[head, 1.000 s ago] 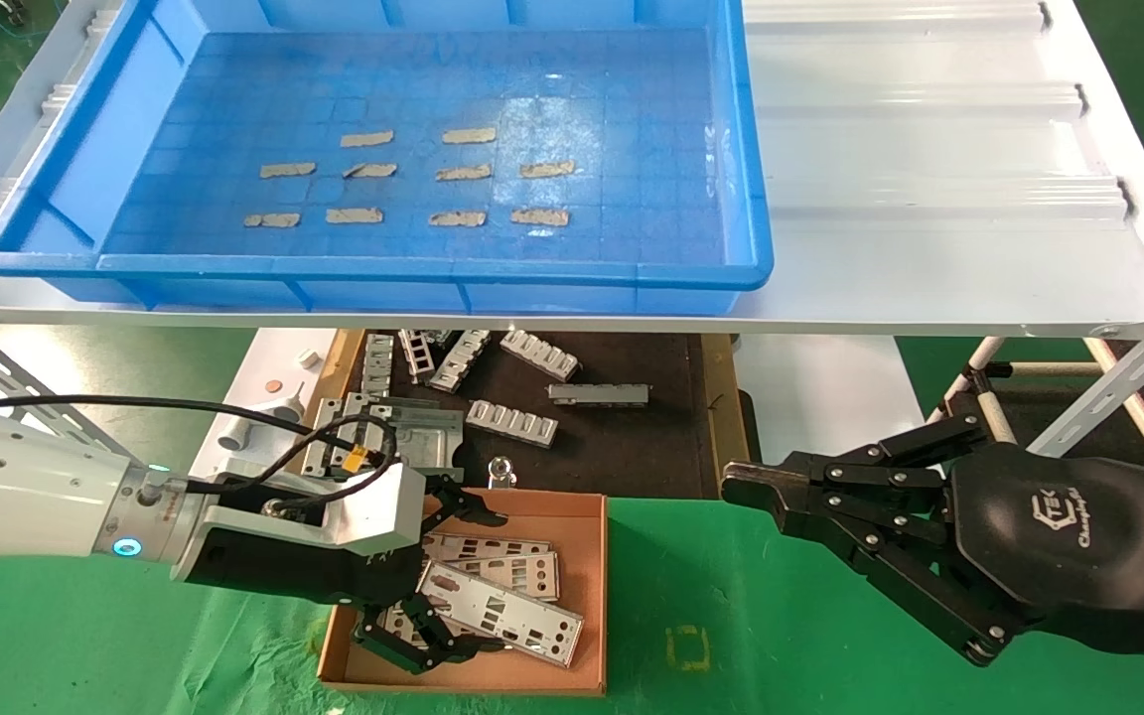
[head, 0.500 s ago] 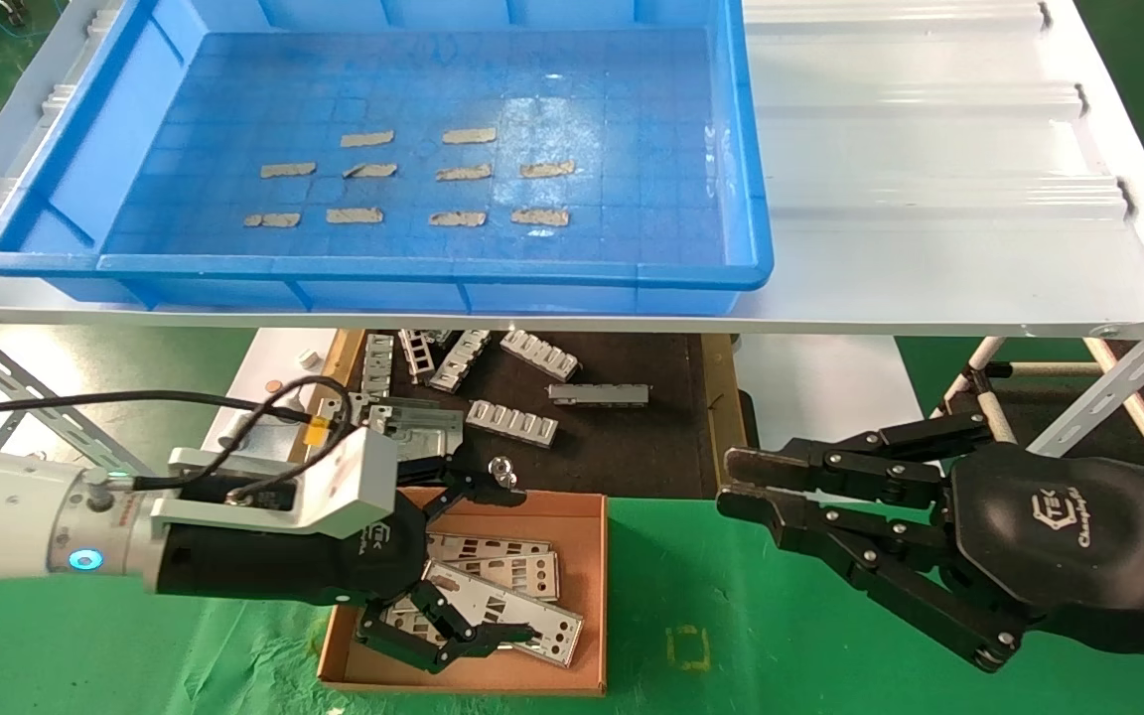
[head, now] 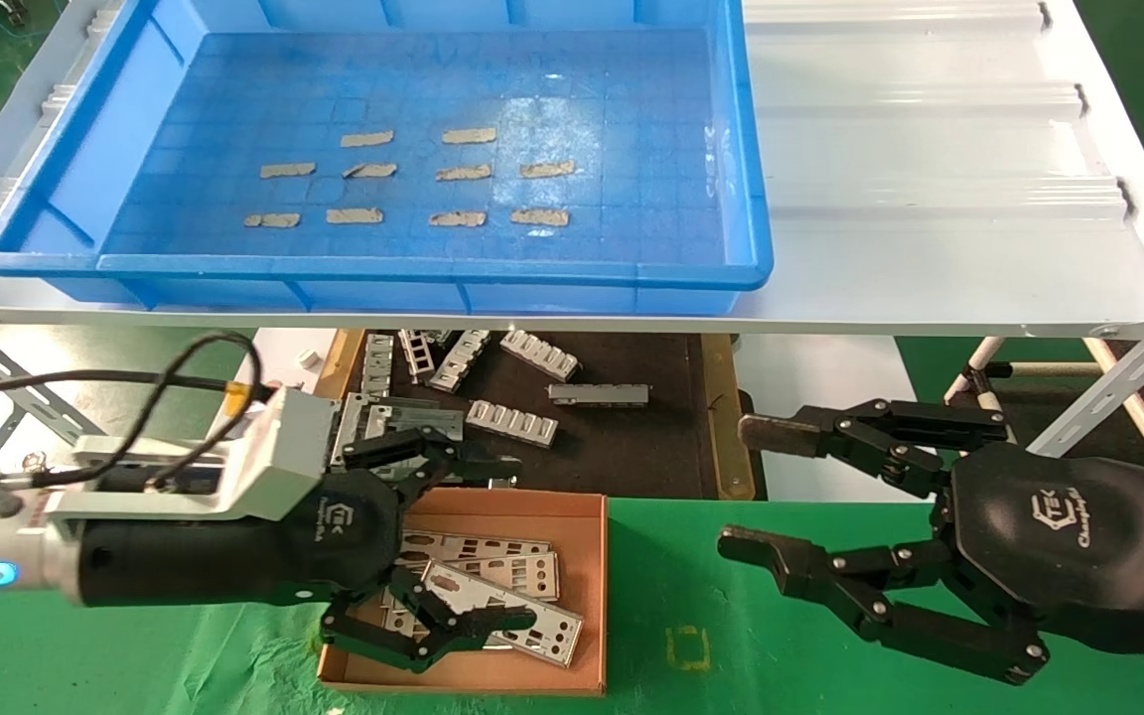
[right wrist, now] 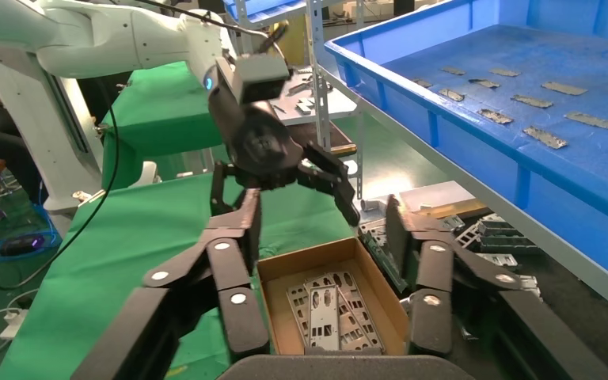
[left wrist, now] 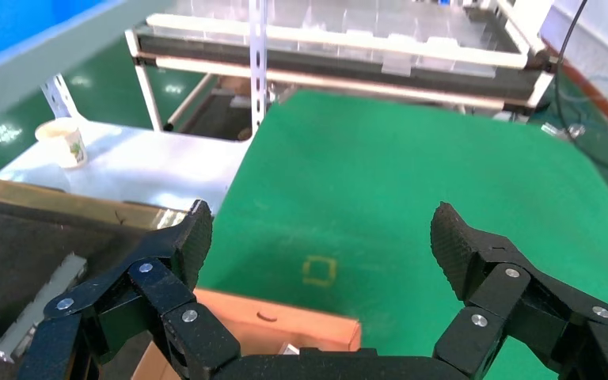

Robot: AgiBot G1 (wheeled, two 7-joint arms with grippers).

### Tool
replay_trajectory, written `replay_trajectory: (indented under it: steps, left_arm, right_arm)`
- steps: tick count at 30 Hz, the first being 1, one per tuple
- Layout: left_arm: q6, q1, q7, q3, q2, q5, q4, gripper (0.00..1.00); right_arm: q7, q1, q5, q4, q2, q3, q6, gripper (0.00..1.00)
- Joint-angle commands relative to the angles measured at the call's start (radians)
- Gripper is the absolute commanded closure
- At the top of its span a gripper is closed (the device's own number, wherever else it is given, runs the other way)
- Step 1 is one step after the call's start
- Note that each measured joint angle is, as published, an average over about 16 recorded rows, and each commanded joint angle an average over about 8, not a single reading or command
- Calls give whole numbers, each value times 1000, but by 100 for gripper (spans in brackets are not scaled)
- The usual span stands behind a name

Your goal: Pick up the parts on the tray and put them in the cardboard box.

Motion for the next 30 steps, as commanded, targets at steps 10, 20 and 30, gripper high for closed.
replay_trajectory:
  steps: [10,20,30]
  left_arm:
    - [26,87,-82,-153,-56,-45,-117,0]
    - [49,167,-157,-293,-106,-85,-223,0]
    - [69,235,-220,-413,-149,-120,-314,0]
  right_arm:
    - [0,0,0,0,0,0,0,0]
    - [0,0,0,0,0,0,0,0]
    - [0,0,0,0,0,0,0,0]
